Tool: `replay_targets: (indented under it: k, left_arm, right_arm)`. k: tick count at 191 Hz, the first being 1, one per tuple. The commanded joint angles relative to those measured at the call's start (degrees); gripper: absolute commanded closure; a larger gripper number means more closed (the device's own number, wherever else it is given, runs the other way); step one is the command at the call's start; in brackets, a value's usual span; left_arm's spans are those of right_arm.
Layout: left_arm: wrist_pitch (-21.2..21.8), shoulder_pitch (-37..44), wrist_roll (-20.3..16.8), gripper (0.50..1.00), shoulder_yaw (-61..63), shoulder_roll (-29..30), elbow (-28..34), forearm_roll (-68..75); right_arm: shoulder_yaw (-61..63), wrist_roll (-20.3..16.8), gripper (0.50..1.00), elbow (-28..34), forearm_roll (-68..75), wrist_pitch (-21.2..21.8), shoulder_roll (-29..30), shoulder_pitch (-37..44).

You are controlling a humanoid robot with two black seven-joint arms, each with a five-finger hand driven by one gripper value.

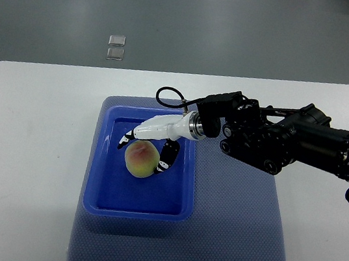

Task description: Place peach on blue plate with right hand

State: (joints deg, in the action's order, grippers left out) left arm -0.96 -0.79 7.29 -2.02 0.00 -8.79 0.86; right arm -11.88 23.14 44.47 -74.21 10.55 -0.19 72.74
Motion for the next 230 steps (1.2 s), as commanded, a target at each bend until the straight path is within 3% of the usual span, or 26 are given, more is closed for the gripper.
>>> replay_targets:
  k: [1, 35, 75, 99, 132, 134, 150, 179, 189, 192, 230]
  left_arm:
    - [0.0, 0.0, 0.0, 0.500, 0.0, 0.0, 0.0, 0.0]
    - [0.0, 0.0, 0.0, 0.500, 0.0, 0.0, -0.1, 0.0]
    - [0.0, 0.0, 0.0, 0.500, 0.0, 0.0, -0.1, 0.0]
    - [0.0, 0.0, 0.0, 0.500, 0.1, 0.0, -0.1, 0.0]
    - [0.0, 0.0, 0.0, 0.500, 0.0, 0.0, -0.1, 0.0]
    - [0.0, 0.0, 0.0, 0.500, 0.0, 0.0, -0.1, 0.0]
    - [0.0, 0.0, 0.0, 0.500, 0.0, 0.0, -0.1, 0.0]
    - [0.0, 0.0, 0.0, 0.500, 0.0, 0.0, 0.0, -0.1]
    - [0.0, 0.0, 0.0, 0.500, 0.0, 0.0, 0.0, -0.1]
    - [0.0, -0.1, 0.0, 0.500, 0.0, 0.0, 0.0, -0.1]
    - [0.0, -0.1, 0.0, 0.500, -0.1, 0.0, 0.0, -0.1]
  right_arm:
    - [0.2, 0.1, 0.574, 0.0, 0.2, 0.0, -0.1, 0.3]
    - [1.7, 1.6, 0.574, 0.1, 0.9, -0.1, -1.2, 1.9]
    - [8.9, 2.1, 0.574, 0.4, 4.5, 1.7, -6.5, 5.7]
    - [12.5, 1.7, 0.574, 0.4, 9.3, 5.0, -9.7, 5.9]
    - [16.6, 0.2, 0.576, -0.3, 15.3, 4.1, -11.3, 4.1]
    - [19.2, -1.5, 0.579, -1.7, 19.4, 1.9, -12.5, 1.2]
    - [25.1, -3.3, 0.579, -4.0, 26.8, -2.7, -14.1, -3.4]
    - [33.4, -7.1, 0.579, -7.7, 37.0, -8.8, -14.1, -10.2]
    - [33.4, -7.1, 0.579, -7.7, 37.0, -8.8, -14.1, -10.3]
    - [36.4, -8.3, 0.579, -9.1, 41.0, -11.1, -13.8, -12.8]
    - [40.6, -9.9, 0.579, -10.4, 54.7, -12.4, -13.7, -17.8]
